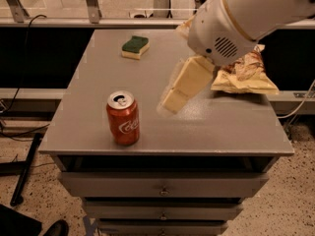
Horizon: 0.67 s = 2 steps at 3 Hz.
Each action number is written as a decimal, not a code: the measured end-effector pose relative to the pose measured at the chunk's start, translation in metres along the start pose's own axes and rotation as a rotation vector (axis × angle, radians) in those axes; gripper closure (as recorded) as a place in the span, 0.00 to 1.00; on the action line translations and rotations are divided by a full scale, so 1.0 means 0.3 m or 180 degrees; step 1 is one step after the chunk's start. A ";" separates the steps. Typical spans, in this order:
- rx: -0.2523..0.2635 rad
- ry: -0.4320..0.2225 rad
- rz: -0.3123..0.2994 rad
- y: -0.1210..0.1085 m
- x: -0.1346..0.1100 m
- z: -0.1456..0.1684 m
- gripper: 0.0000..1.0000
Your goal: Pick coke can
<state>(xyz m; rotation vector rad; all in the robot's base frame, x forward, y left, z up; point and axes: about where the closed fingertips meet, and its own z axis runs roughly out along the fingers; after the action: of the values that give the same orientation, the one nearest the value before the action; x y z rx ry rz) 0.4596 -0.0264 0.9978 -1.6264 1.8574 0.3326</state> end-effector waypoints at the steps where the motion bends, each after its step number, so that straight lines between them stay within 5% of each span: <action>1: -0.0052 -0.0424 -0.0003 0.029 -0.054 0.118 0.00; 2: -0.0180 -0.0737 0.0017 0.058 -0.090 0.240 0.00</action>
Offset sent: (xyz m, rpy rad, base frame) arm 0.0125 0.0999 -0.0742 0.3491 0.0317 0.1253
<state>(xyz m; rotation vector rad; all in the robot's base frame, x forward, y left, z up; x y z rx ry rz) 0.4652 0.0399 0.9555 -1.5487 1.6912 0.5559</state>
